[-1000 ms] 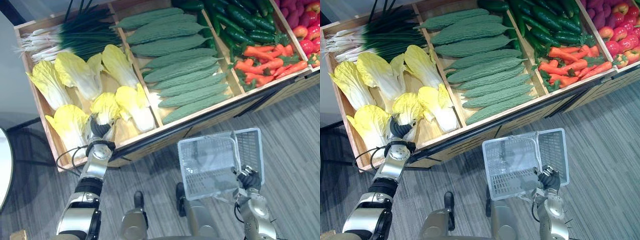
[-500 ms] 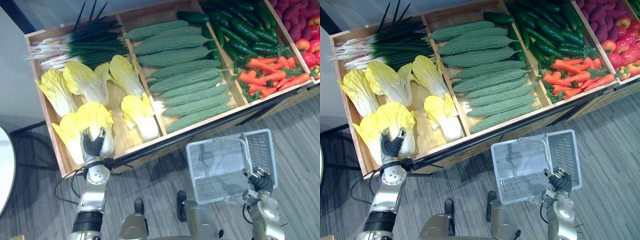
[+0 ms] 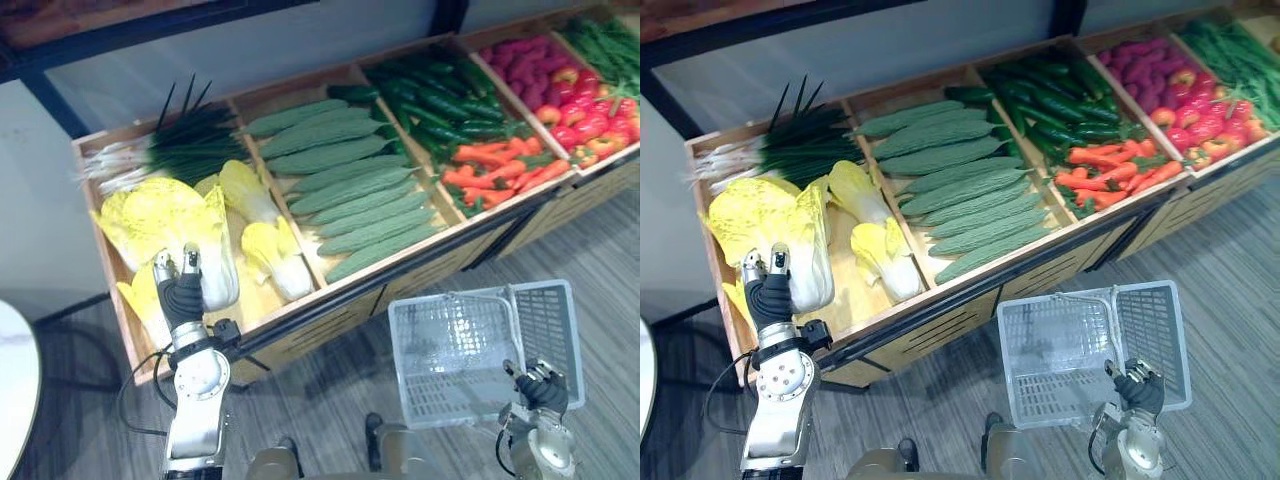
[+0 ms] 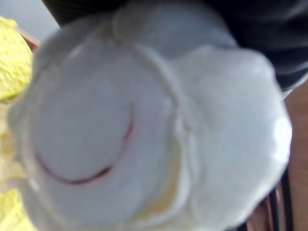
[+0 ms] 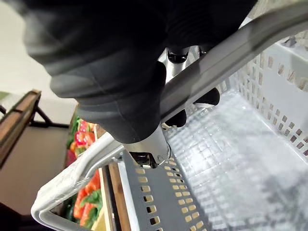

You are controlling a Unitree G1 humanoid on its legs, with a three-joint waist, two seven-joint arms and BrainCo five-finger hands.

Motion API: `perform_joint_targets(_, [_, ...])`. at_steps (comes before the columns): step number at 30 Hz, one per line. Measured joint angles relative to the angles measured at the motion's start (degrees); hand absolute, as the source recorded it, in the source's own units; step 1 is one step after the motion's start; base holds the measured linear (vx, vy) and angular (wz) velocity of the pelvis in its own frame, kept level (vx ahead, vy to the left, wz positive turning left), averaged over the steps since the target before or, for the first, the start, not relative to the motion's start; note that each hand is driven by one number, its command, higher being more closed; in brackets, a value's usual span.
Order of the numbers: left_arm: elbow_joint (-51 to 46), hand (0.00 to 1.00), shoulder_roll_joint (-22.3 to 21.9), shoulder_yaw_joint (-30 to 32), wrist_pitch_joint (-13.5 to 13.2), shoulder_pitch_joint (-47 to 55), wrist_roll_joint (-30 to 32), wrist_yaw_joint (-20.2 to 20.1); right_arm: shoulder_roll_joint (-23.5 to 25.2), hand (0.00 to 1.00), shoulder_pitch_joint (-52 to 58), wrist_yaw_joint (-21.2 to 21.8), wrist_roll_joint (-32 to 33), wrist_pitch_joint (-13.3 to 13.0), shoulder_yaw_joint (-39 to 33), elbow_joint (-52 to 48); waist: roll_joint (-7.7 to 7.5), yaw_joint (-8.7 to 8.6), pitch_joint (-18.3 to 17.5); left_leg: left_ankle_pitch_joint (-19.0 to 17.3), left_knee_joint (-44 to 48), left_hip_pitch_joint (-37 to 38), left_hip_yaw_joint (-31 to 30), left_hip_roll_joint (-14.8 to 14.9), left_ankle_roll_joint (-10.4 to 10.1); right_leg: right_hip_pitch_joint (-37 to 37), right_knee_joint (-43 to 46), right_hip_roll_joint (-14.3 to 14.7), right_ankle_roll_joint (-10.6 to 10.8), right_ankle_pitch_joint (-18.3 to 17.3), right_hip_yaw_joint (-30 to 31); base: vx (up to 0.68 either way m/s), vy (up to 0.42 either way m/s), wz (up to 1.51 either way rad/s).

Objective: Pick vegetable in the basket

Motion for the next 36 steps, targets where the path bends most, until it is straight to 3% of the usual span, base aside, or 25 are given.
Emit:
perform_joint_targets(1, [-0.4,1.00,0.0,-0.5,-0.2,-0.1,-0.8,-0.4,0.0,1.00,-0.5,-0.1,-0.1,0.0,0.5,-0.5,0.04,0.02,0.0,-0.5,0.8,-0.1,1.8,0.7,0.1,-0.6,-0.1,0.5,0.5,-0.1,0.4,-0.13,0.037,-1.62])
perform_joint_targets(3, [-1.4,1.00,0.0,-2.5,-1.3,-0.1,-2.7,-1.3,0.2,1.00,-0.7,-0.3,-0.9,0.3,2.0,-2.4,0.02,0.03,0.0,-1.5,1.4,0.7,8.2,2.4,0.2,-3.2,-0.2,-3.6,-0.7,-0.6,-8.5,-0.08,0.031,-1.60])
perform_joint_targets(5, [-1.6,1.00,0.1,-3.6,-1.9,-0.2,-3.7,-1.7,0.3,1.00,-2.0,-0.6,-1.8,0.4,3.7,-2.5,-0.27,-0.16,-0.1,-1.9,1.6,2.4,14.0,3.6,0.0,-4.6,0.5,-9.7,-2.5,-0.3,-21.5,-0.01,-0.019,-1.54])
perform_joint_targets(7, [-1.5,1.00,0.2,-3.9,-2.3,-0.3,-4.0,-2.8,0.1,1.00,-4.4,-1.1,-3.4,0.4,6.1,-1.0,-0.47,-0.52,-0.2,-2.0,0.6,6.1,21.5,4.3,-0.1,-3.5,1.7,-16.7,-6.2,0.8,-39.6,0.11,-0.062,-1.80])
perform_joint_targets(8, [-1.5,1.00,0.2,-3.9,-2.4,-0.4,-4.0,-2.9,0.0,1.00,-5.2,-1.1,-3.6,0.4,6.7,-0.7,-0.55,-0.52,-0.3,-2.0,0.2,7.0,23.0,4.4,-0.2,-3.1,1.8,-17.0,-6.5,1.8,-41.6,0.18,-0.144,-1.98])
perform_joint_targets(9, [-0.4,1.00,0.1,-4.1,-3.1,-0.8,-4.0,-3.0,-0.5,1.00,-6.9,-0.9,-4.0,0.4,7.9,0.1,-0.41,-0.87,-0.3,-2.0,-0.2,8.5,24.9,4.9,-0.3,-3.8,1.5,-15.7,-5.4,3.5,-41.3,0.19,-0.192,-1.77])
perform_joint_targets(12, [7.0,1.00,0.2,-7.4,-3.0,-5.1,-4.0,-5.7,-4.2,1.00,-8.8,1.2,-4.4,0.8,9.2,1.1,1.42,-3.17,-0.9,-1.2,7.7,8.6,25.9,10.1,0.7,-4.6,0.7,-9.3,-6.5,2.7,-35.5,0.22,-0.173,-1.35])
perform_joint_targets(13, [7.7,1.00,0.2,-8.0,-3.0,-5.6,-4.0,-6.5,-4.8,1.00,-9.0,1.6,-4.5,0.9,9.5,1.1,1.41,-3.32,-0.9,-0.2,11.4,8.3,25.5,11.5,2.1,-4.2,0.3,-8.1,-6.7,2.6,-34.2,0.29,-0.172,-1.16])
perform_joint_targets(14, [9.3,1.00,0.7,-9.2,-3.0,-6.2,-3.9,-7.2,-6.3,1.00,-8.9,2.4,-4.5,1.0,10.4,1.1,1.59,-3.52,-0.9,3.0,20.3,6.6,22.1,14.7,6.4,-1.9,-1.6,-6.0,-6.9,2.6,-32.2,0.33,-0.127,-1.23])
perform_joint_targets(15, [11.2,1.00,0.7,-11.2,-3.0,-6.3,-4.0,-8.1,-6.9,1.00,-8.9,2.5,-4.2,1.0,11.2,1.1,1.63,-3.62,-0.8,2.4,27.1,4.1,15.8,15.1,7.1,1.1,-4.4,-4.6,-7.1,2.8,-29.6,0.27,-0.085,-1.16])
perform_joint_targets(16, [11.7,1.00,0.7,-11.9,-3.0,-6.5,-4.0,-8.6,-7.3,1.00,-9.1,2.5,-3.9,1.0,11.3,1.1,1.60,-3.71,-0.8,1.1,29.1,2.4,12.2,14.1,6.1,2.5,-5.7,-4.3,-7.0,3.0,-28.4,0.28,0.015,-1.00])
perform_joint_targets(18, [12.3,1.00,0.8,-13.4,-3.0,-5.6,-3.9,-9.3,-7.9,1.00,-9.4,2.5,-1.7,0.9,11.8,1.1,1.59,-3.35,-0.8,-2.2,29.1,-4.4,0.3,8.1,4.6,6.8,-9.0,-4.4,-6.2,3.5,-23.6,0.22,0.089,-0.97])
perform_joint_targets(19, [12.3,1.00,0.8,-13.4,-3.0,-5.3,-3.8,-9.2,-7.9,1.00,-9.7,2.6,-0.9,0.9,12.2,1.1,1.60,-3.15,-0.9,-2.7,27.6,-5.8,-1.7,6.8,4.2,7.5,-9.6,-4.4,-6.0,3.7,-22.2,0.18,0.105,-0.94])
perform_joint_targets(21, [13.3,1.00,1.2,-13.6,-2.9,-4.7,-3.0,-9.2,-7.4,1.00,-11.1,2.5,1.7,0.6,13.4,1.1,1.69,-2.72,-0.8,-2.4,17.8,-10.8,-10.9,1.3,3.7,9.0,-11.3,-5.2,-4.6,4.5,-17.7,0.20,0.203,-0.98])
perform_joint_targets(22, [13.7,1.00,1.2,-13.6,-2.7,-4.8,-2.7,-9.2,-7.4,1.00,-11.5,2.6,2.5,0.6,14.0,1.1,1.71,-2.69,-0.8,-2.1,14.6,-11.5,-13.5,-0.1,3.3,9.2,-11.6,-5.4,-4.0,4.9,-16.5,0.18,0.278,-1.05])
perform_joint_targets(23, [14.3,1.00,1.1,-13.9,-2.6,-4.8,-2.6,-9.1,-7.5,1.00,-11.7,2.6,3.5,0.4,15.0,1.1,2.06,-2.34,-1.1,-0.1,8.4,-11.5,-17.2,-1.8,0.9,9.3,-12.0,-5.3,-3.1,5.2,-14.9,0.13,0.285,-1.09])
perform_joint_targets(24, [14.6,1.00,0.9,-15.3,-2.4,-4.8,-2.0,-9.1,-8.5,1.00,-11.6,2.8,5.0,0.1,16.6,1.0,4.05,-1.83,-1.8,7.9,1.1,-11.3,-20.4,-1.8,-0.1,9.3,-12.8,-3.6,-1.4,5.5,-12.4,0.15,0.326,-1.23])
perform_joint_targets(25, [16.5,1.00,1.8,-16.7,-2.1,-5.8,-0.8,-9.2,-7.4,1.00,-10.8,3.9,6.1,0.2,18.0,1.1,2.90,-2.17,-2.3,7.3,0.6,-10.0,-18.5,-2.6,0.8,10.3,-14.9,-4.5,0.3,6.5,-10.1,0.13,0.261,-0.92])
perform_joint_targets(28, [17.9,1.00,3.2,-19.3,-1.5,-7.0,0.8,-9.1,-5.9,1.00,-10.0,4.2,6.3,0.4,21.9,0.9,0.76,-3.01,-3.3,8.3,-4.5,-7.7,-14.9,-5.4,2.7,10.4,-17.9,-7.3,2.1,7.5,-6.9,0.10,0.199,-0.44])
perform_joint_targets(32, [19.6,1.00,3.4,-23.0,-0.5,-8.4,3.0,-9.0,-4.2,1.00,-9.6,5.4,6.9,1.4,26.3,0.1,0.28,-3.20,-3.6,9.2,-8.4,-5.6,-11.6,-7.7,3.9,10.6,-21.8,-9.3,3.2,9.3,-2.9,0.10,0.152,-0.34])
perform_joint_targets(36, [23.8,1.00,3.8,-23.4,-0.2,-11.1,5.5,-8.9,-2.3,1.00,-8.8,5.1,8.0,2.4,27.3,0.1,0.22,-3.47,-3.7,9.1,-9.7,-4.8,-10.5,-7.8,4.0,10.5,-22.5,-9.2,3.2,9.7,-1.4,0.08,0.021,-0.14])
